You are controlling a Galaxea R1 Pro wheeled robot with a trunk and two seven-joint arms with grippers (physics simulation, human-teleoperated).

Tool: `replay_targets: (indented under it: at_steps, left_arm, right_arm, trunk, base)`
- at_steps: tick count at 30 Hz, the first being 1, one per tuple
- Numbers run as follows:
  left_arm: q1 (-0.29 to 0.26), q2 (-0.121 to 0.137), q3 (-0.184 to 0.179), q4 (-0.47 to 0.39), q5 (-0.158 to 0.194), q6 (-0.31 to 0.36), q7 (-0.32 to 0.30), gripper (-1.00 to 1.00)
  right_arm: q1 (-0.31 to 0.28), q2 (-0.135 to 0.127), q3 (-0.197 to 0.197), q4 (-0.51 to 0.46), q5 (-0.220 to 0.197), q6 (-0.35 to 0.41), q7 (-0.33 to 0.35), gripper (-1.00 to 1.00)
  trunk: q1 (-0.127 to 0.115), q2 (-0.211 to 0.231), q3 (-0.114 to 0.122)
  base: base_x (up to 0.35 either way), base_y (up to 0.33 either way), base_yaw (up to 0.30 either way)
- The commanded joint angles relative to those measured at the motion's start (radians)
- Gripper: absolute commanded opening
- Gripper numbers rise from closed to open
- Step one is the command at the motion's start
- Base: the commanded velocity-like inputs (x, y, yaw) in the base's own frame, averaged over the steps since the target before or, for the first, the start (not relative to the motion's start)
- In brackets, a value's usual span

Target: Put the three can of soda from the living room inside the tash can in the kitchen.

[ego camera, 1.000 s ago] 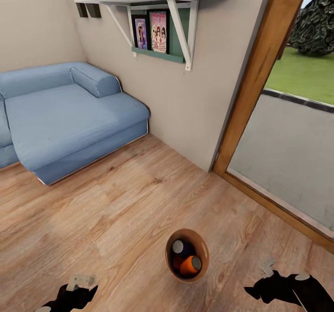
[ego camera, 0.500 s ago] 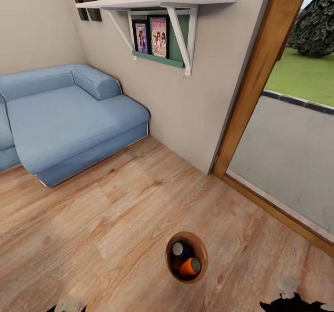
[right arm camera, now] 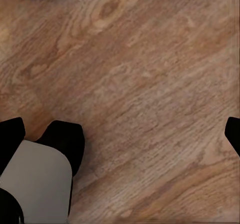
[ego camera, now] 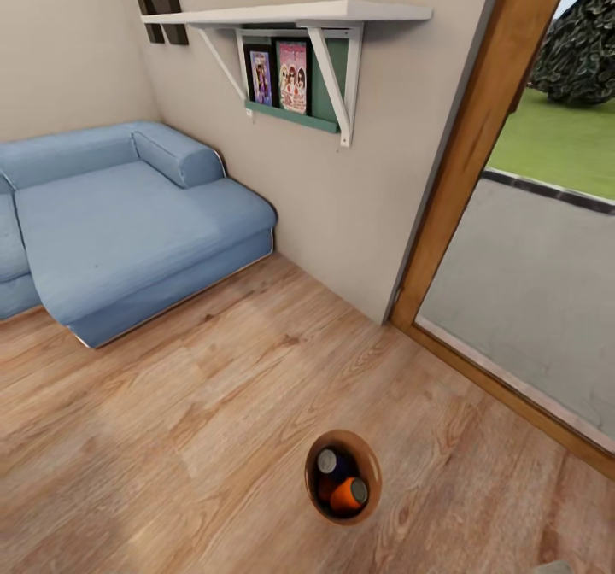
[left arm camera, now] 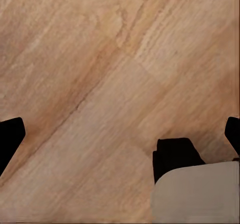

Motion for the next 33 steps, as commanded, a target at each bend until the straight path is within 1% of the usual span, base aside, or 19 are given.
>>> replay_targets:
  at_steps: [1, 9, 15, 16, 17, 18, 23, 33]
  left_arm:
    - [0.0, -0.003, -0.004, 0.005, 0.0, -0.005, 0.002, 1.0]
    - [-0.001, -0.019, -0.019, 0.025, 0.001, -0.024, 0.014, 1.0]
    - [0.0, -0.022, -0.021, 0.038, 0.0, -0.026, 0.016, 1.0]
    - [0.0, -0.022, -0.021, 0.041, 0.0, -0.027, 0.016, 1.0]
    - [0.0, -0.022, -0.019, 0.048, 0.001, -0.03, 0.016, 1.0]
    - [0.0, -0.022, -0.019, 0.05, 0.001, -0.032, 0.016, 1.0]
    - [0.0, -0.022, -0.018, 0.057, 0.002, -0.044, 0.016, 1.0]
    - [-0.001, -0.022, -0.017, 0.058, 0.002, -0.046, 0.016, 1.0]
  right_arm:
    - [0.0, 0.001, 0.0, 0.004, 0.0, -0.005, -0.003, 1.0]
    - [0.0, 0.004, 0.0, 0.018, 0.0, -0.024, -0.012, 1.0]
    - [0.0, 0.004, -0.001, 0.02, 0.0, -0.03, -0.012, 1.0]
    - [0.0, 0.004, -0.001, 0.021, 0.0, -0.036, -0.012, 1.0]
    - [0.0, 0.004, -0.001, 0.028, 0.0, -0.071, -0.013, 1.0]
    - [0.0, 0.004, -0.001, 0.034, 0.0, -0.084, -0.013, 1.0]
    - [0.0, 0.004, 0.001, 0.076, 0.0, -0.132, -0.014, 1.0]
    - [0.0, 0.004, 0.001, 0.082, 0.001, -0.14, -0.014, 1.0]
  trunk:
    - [-0.004, 0.007, 0.003]
    - [-0.035, 0.063, 0.028]
    - [-0.058, 0.105, 0.047]
    - [-0.061, 0.112, 0.05]
    - [-0.065, 0.119, 0.053]
    - [-0.069, 0.126, 0.057]
    - [-0.088, 0.161, 0.072]
    - [-0.127, 0.231, 0.104]
  base:
    - [0.0, 0.0, 0.0]
    - [0.0, 0.0, 0.0]
    - [0.0, 0.0, 0.0]
    - [0.0, 0.0, 0.0]
    - [0.0, 0.0, 0.0]
    - [0.0, 0.0, 0.0]
    - [0.0, 0.0, 0.0]
    - [0.0, 0.0, 0.0]
